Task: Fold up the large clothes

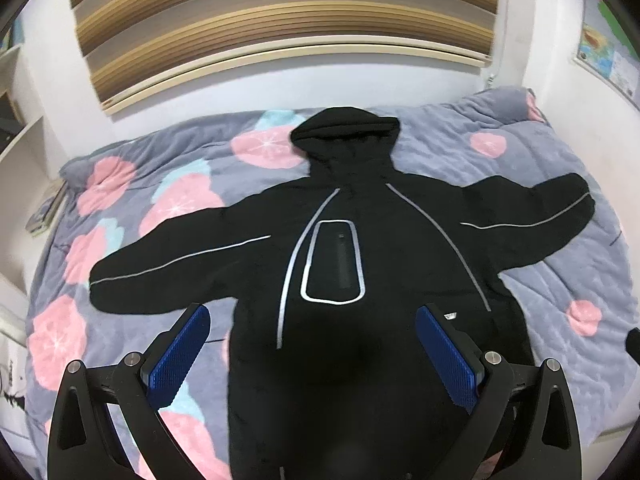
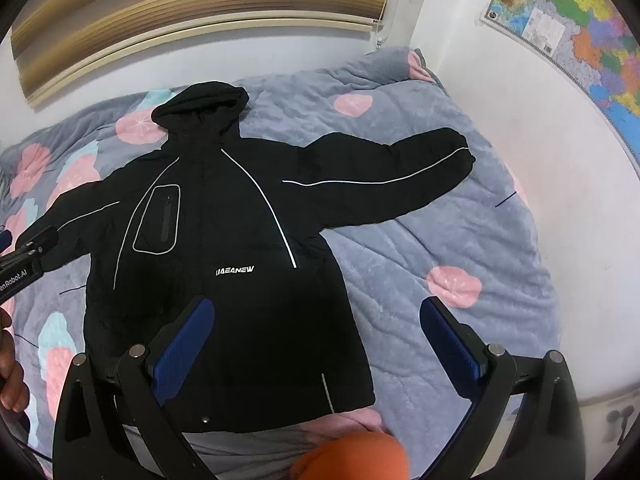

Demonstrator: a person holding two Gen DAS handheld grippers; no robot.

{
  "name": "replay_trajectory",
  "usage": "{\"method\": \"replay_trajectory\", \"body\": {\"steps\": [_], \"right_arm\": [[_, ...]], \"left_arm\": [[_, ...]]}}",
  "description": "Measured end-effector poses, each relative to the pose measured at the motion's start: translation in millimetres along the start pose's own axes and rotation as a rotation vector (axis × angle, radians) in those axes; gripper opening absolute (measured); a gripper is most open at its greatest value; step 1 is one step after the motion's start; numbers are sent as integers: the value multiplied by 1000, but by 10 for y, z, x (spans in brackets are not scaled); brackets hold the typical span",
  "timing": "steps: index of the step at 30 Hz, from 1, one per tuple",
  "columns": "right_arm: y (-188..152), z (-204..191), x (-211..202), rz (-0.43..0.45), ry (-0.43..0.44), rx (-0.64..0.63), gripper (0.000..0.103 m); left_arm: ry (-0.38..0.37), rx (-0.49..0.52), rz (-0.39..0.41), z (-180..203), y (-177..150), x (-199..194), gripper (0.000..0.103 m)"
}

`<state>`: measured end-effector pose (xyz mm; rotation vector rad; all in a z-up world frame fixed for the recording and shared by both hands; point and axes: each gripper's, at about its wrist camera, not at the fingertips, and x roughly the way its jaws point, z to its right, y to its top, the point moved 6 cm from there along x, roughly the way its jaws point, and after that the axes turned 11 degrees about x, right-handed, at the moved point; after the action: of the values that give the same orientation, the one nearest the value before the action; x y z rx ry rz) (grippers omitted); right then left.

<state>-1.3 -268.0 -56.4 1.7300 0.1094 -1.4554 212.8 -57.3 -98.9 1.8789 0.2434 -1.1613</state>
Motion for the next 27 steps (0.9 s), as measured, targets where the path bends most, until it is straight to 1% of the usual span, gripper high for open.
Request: {"method": "replay_trajectory", "body": {"steps": [5,9,12,13,14,16,18,20,21,22,25,26,27], "right_arm": [[-43,-245,52,-8,31,-13,103],[-54,-490,8,8,63,-57,103],[-41,-566,16,18,64,-75,103],[-13,-573,60,13,53,-66,103],[21,-578,115,0,61,-50,103],[99,-586,229,-30,91,-24,103],[184,-569,355,-48,90,-15,103],[276,-517,488,-57,69,-14,103],[336,-496,568,-61,61,-11,103],[404,-490,658,-62,62,-8,103],[523,-530,946,-68,75,-37,103],[538,-550,1043,-69,69,-55,103],[539,-573,1176,-72,52,-79,103]], "left_arm": [[93,-18,-10,-455,-222,-69,102],[158,-73,-41,-891,-483,-90,102],[182,-125,-77,-1188,-615,-6,102],[190,-140,-86,-1266,-631,20,102],[193,-158,-91,-1341,-641,35,102],[192,-187,-85,-1497,-649,45,102],[230,-207,-69,-1685,-672,34,102],[279,-239,-50,-1881,-738,67,102],[306,-294,-66,-2087,-825,161,102],[293,-359,-83,-2256,-917,272,102],[213,-603,-108,-2753,-1270,701,102],[181,-665,-105,-2882,-1385,861,102],[169,-719,-109,-3010,-1488,1011,102]]}}
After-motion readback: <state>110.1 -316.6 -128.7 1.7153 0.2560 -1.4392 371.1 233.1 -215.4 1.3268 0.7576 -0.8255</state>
